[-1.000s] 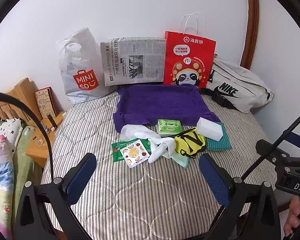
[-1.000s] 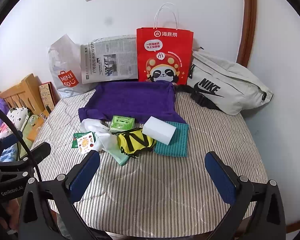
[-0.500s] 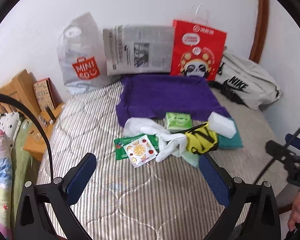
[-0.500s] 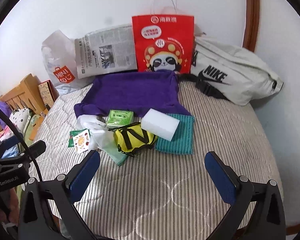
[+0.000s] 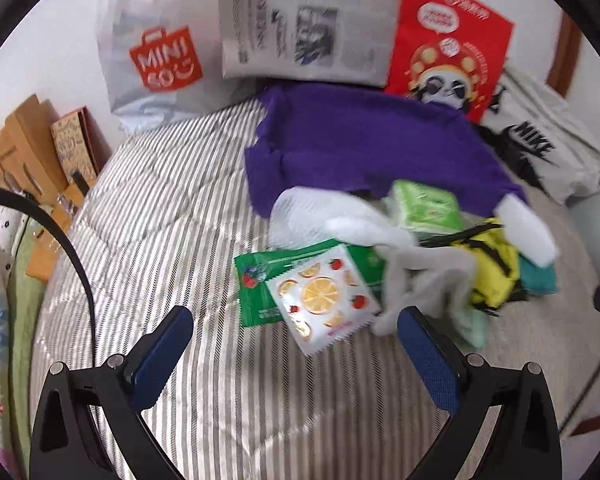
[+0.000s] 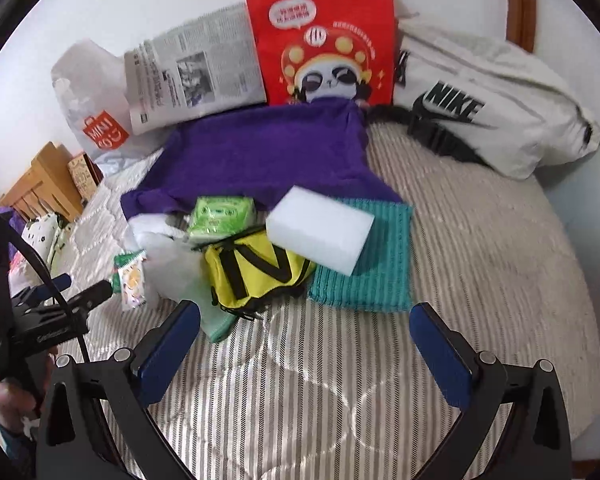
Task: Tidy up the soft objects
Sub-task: 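Reach the left tool to the orange-print sachet and grasp it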
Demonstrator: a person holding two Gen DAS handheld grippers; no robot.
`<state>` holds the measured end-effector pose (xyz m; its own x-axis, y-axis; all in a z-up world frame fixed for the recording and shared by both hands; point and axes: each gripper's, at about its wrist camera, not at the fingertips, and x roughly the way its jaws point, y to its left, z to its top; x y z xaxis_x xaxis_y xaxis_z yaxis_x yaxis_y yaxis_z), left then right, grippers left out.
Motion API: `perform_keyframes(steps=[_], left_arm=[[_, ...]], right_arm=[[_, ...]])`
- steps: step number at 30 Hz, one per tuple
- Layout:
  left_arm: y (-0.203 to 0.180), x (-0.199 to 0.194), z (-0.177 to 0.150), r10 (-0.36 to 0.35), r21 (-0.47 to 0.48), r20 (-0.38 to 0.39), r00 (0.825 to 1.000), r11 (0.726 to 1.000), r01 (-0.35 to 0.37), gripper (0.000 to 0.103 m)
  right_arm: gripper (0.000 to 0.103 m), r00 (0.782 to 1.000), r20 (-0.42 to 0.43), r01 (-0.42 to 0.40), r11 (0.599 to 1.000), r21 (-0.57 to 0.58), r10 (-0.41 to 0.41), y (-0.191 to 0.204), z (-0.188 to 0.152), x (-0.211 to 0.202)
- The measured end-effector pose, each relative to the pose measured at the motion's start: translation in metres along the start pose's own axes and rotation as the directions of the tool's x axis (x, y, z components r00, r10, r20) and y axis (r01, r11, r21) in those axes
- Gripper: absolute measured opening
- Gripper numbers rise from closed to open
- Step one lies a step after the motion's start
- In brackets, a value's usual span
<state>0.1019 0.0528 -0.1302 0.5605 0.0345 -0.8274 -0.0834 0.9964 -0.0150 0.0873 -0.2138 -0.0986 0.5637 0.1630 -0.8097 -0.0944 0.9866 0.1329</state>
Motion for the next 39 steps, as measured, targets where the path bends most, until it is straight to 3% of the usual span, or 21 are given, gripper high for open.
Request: perform_keyframes(steps=[8,13,17,23,27,31,39], left_arm=[[-0.007,0.045,0.004,0.0,-0.037,-0.081,0.997,0.999,-0.003,0.101],[-0.012,0.068,0.011,0.052,-0.073,-0.125,0.991,0.995,-0.062,0.102],[-0.007,0.069,0.008,0.084,-0.077,-0.115,0.99,0.993,-0.093,0.103],[0.011,0.053,-0.004,0.171,-0.079,-0.15,0.974,0.98,-0.184,0.101],[0.018,0.041,-0.021,0.158,-0.085,-0.173,0.972,0.981,-0.174,0.101],[0.018,0.034,-0.034,0.096,-0.087,-0.176,0.98,0.99,-0.113,0.102],[0.018,0.04,-0.03,0.121,-0.132,-0.14,0.983,0.981,-0.139,0.102]], right_arm=[[0.103,0.997,-0.072,0.008,0.999,-0.034,-0.01,0.002,-0.001,0.038],[0.103,0.995,-0.097,-0.029,0.999,-0.027,0.026,-0.001,-0.001,0.052],[0.103,0.991,-0.115,-0.071,0.997,-0.023,0.068,-0.005,-0.003,0.059],[0.103,0.984,-0.132,-0.128,0.991,-0.027,0.123,-0.008,-0.002,0.067],[0.103,0.98,-0.132,-0.155,0.986,-0.057,0.146,-0.007,-0.001,0.067],[0.103,0.976,-0.129,-0.185,0.98,-0.068,0.175,-0.008,0.001,0.066],[0.103,0.972,-0.135,-0.201,0.977,-0.07,0.191,-0.012,0.004,0.065]])
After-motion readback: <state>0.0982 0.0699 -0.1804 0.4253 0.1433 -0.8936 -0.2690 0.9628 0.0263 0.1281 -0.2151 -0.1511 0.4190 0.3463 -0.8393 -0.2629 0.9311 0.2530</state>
